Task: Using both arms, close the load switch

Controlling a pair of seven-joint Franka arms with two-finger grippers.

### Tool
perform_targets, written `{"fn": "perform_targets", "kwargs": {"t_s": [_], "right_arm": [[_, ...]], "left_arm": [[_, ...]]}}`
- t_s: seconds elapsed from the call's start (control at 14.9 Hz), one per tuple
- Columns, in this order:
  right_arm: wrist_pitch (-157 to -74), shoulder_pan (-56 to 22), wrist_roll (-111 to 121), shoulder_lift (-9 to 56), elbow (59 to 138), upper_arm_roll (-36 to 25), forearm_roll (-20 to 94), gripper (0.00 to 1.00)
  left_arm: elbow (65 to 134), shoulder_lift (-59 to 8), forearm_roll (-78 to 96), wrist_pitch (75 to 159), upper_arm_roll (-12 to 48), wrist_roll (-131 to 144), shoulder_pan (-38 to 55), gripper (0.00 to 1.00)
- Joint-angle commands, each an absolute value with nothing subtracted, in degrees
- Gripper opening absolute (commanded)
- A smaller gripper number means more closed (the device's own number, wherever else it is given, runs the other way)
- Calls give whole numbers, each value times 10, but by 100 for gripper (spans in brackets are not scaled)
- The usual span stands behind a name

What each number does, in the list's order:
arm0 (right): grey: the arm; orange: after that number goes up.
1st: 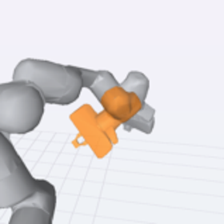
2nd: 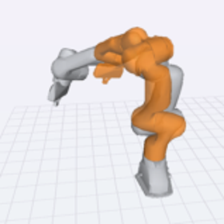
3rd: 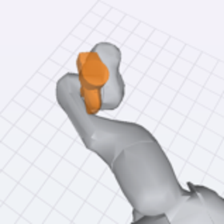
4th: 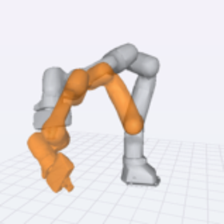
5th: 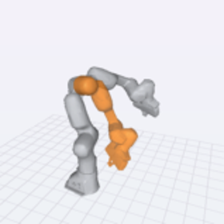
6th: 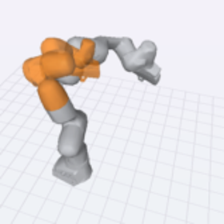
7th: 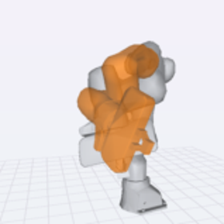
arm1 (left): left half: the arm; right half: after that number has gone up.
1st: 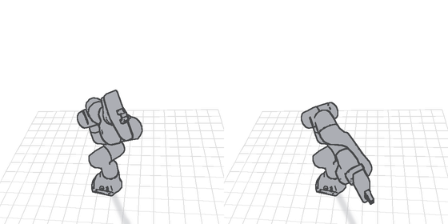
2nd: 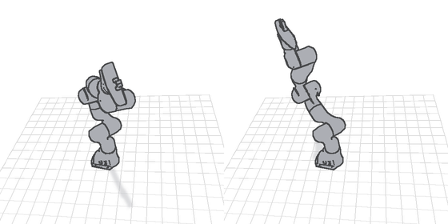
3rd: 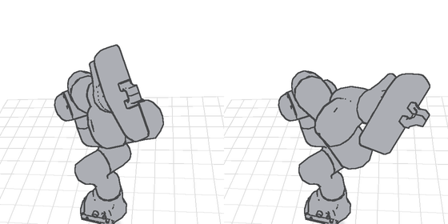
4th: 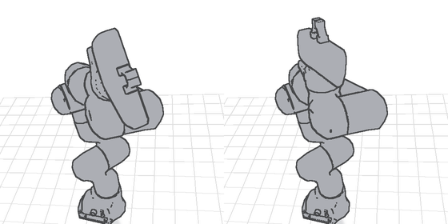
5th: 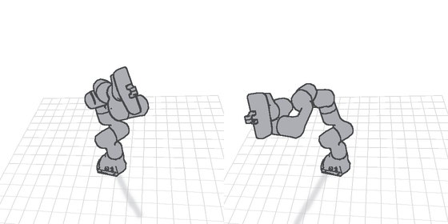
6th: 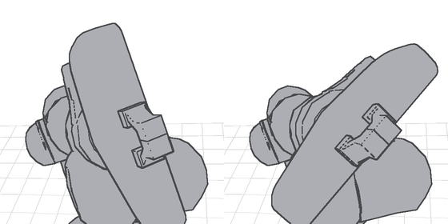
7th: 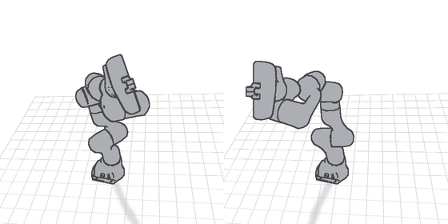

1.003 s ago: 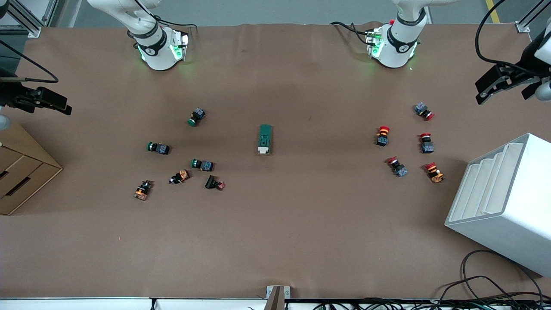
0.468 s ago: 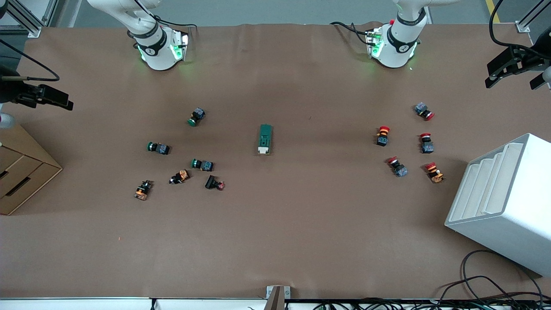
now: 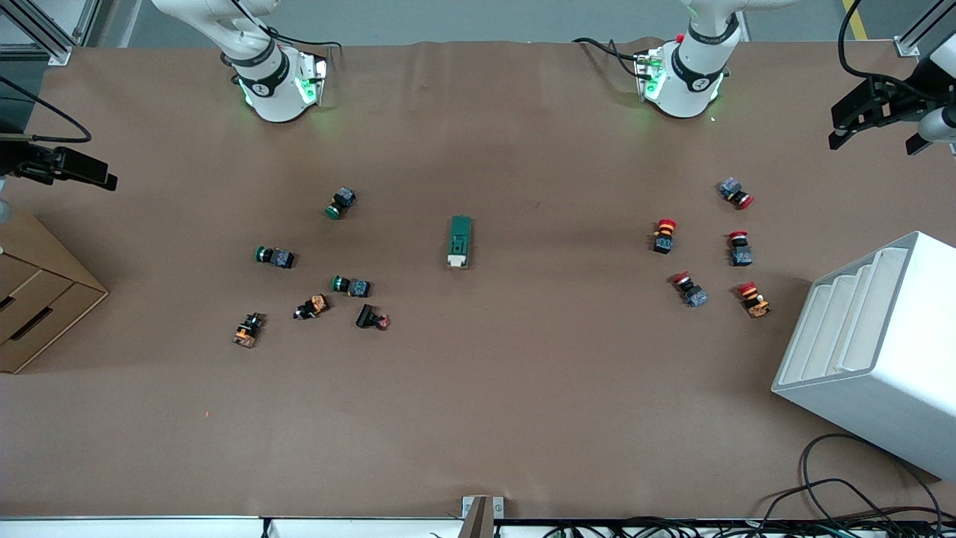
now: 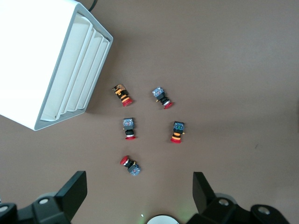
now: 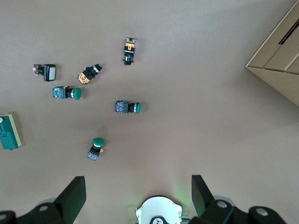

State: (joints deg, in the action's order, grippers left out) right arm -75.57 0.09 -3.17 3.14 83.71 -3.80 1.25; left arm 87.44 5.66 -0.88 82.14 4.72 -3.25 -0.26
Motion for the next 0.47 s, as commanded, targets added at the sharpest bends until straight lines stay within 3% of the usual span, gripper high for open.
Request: {"fn": "perform_targets", "kwargs": {"t_s": [0.0, 0.4], "right_arm": [[-758, 14, -36, -10, 869, -25, 6, 100], [-775, 14, -33, -75, 925, -25, 5, 100]], "left_arm": [[896, 74, 3, 828, 54, -30, -3, 100], [907, 72, 17, 832, 54, -30, -4, 100]]}}
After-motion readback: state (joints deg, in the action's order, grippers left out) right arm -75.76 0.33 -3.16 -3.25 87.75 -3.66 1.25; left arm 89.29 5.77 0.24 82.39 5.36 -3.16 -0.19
